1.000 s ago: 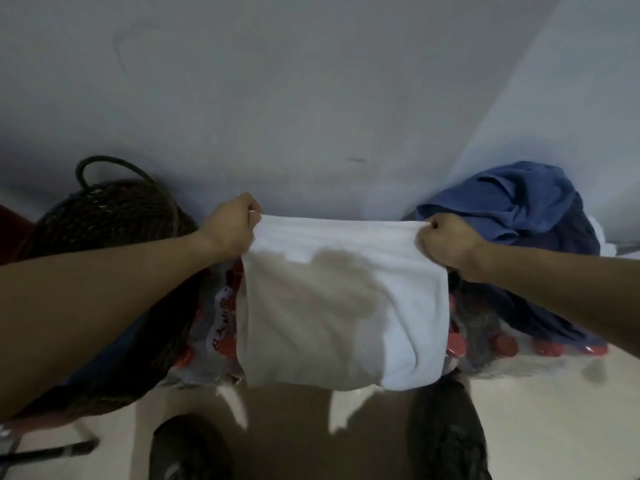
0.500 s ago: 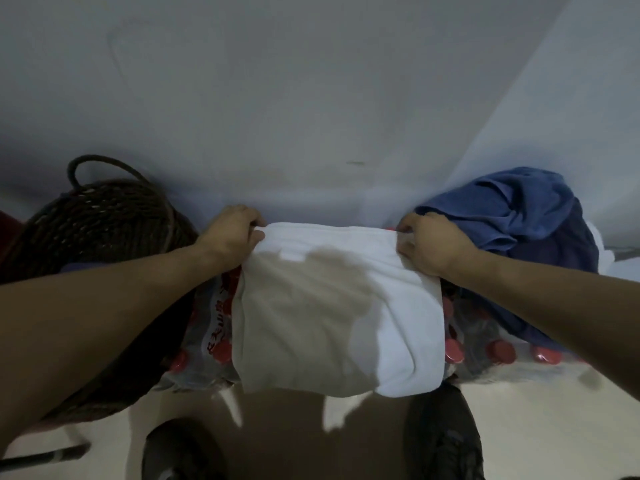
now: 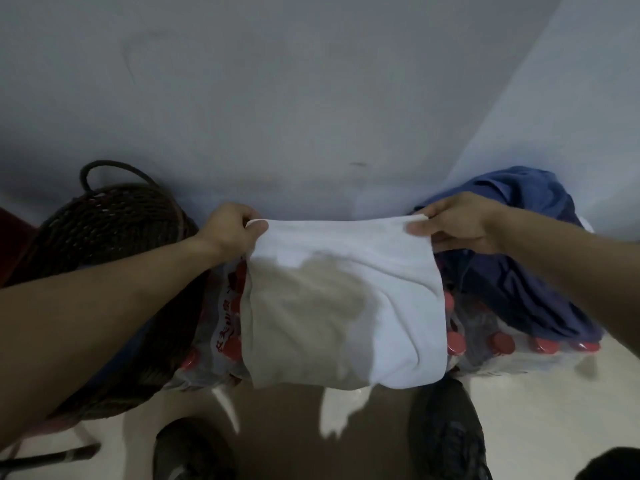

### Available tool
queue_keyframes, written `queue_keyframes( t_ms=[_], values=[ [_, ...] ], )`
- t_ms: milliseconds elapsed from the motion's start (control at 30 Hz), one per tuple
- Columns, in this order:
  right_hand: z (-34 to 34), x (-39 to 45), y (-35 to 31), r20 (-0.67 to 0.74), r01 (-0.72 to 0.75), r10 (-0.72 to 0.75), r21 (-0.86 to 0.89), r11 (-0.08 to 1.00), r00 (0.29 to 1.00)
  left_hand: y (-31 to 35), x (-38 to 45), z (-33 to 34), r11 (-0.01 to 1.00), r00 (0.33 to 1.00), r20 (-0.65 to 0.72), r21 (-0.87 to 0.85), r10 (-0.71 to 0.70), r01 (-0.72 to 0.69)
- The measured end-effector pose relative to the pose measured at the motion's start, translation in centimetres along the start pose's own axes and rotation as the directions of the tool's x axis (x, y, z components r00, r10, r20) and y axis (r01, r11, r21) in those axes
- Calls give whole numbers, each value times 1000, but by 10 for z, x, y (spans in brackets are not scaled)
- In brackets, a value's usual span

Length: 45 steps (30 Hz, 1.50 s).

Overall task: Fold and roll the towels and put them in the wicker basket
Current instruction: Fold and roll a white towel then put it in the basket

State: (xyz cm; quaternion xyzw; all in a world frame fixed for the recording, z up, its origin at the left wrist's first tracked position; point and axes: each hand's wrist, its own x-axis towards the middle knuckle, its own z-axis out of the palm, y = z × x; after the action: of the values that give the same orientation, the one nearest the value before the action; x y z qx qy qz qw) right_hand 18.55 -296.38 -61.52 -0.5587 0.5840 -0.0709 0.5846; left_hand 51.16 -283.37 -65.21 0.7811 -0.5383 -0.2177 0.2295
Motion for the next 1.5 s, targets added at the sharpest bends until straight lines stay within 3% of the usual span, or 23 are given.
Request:
queue_keyframes(
  t_ms=[133,233,333,500,600,700,767,800,833,867,900,933,967,1067,1100,1233,1333,1433,1500],
  values=[
    [-12,3,6,138,-90,40,378,921,990,0,-2,2,950,979,2,-241,-203,197],
    [-5,6,12,-29,-64,71,205,977,997,4,-2,7,834,937,92,-433,-336,342],
    [7,11,11,-272,-57,95,143,988,958,11,-4,10,792,917,79,-478,-392,380],
    [13,17,10,-322,-48,102,170,984,941,16,-6,10,665,882,119,-614,-456,426],
    [16,23,15,-377,-41,94,146,988,922,14,-6,11,596,856,72,-688,-512,414],
    [19,26,17,-428,-37,76,100,994,900,13,-7,12,698,865,-43,-612,-499,372],
    [19,20,12,-434,-70,31,-73,995,900,17,-8,11,759,882,-93,-556,-462,339],
    [18,15,7,-406,-96,-37,-303,948,913,19,-8,11,764,890,-99,-559,-446,321],
    [18,7,0,-345,-110,-123,-583,805,930,22,-8,9,763,899,-97,-573,-426,300],
    [22,-2,-10,-275,-107,-208,-806,582,939,24,-8,9,755,912,-85,-594,-402,278],
    [28,-10,-20,-210,-90,-298,-924,372,931,28,-10,8,743,925,-63,-617,-374,259],
    [36,-17,-29,-145,-52,-382,-968,244,913,31,-12,8,730,939,-43,-641,-341,236],
    [48,-23,-38,-68,35,-451,-976,216,890,33,-15,8,719,950,-29,-661,-310,214],
    [87,-33,-66,176,447,-542,-788,423,822,42,-25,6,703,966,-1,-686,-260,188],
    [99,-32,-74,242,515,-523,-714,474,817,45,-27,6,686,965,9,-702,-261,192],
    [126,-13,-101,372,534,-384,-548,644,845,54,-29,7,598,919,36,-749,-392,284],
    [134,8,-109,422,550,-363,-519,654,830,53,-27,8,479,880,55,-822,-471,308],
    [140,22,-104,461,537,-307,-535,652,833,47,-32,11,590,867,-88,-765,-491,257],
    [147,33,-97,429,537,-349,-477,695,833,44,-42,13,675,888,-136,-703,-440,226]
  ],
)
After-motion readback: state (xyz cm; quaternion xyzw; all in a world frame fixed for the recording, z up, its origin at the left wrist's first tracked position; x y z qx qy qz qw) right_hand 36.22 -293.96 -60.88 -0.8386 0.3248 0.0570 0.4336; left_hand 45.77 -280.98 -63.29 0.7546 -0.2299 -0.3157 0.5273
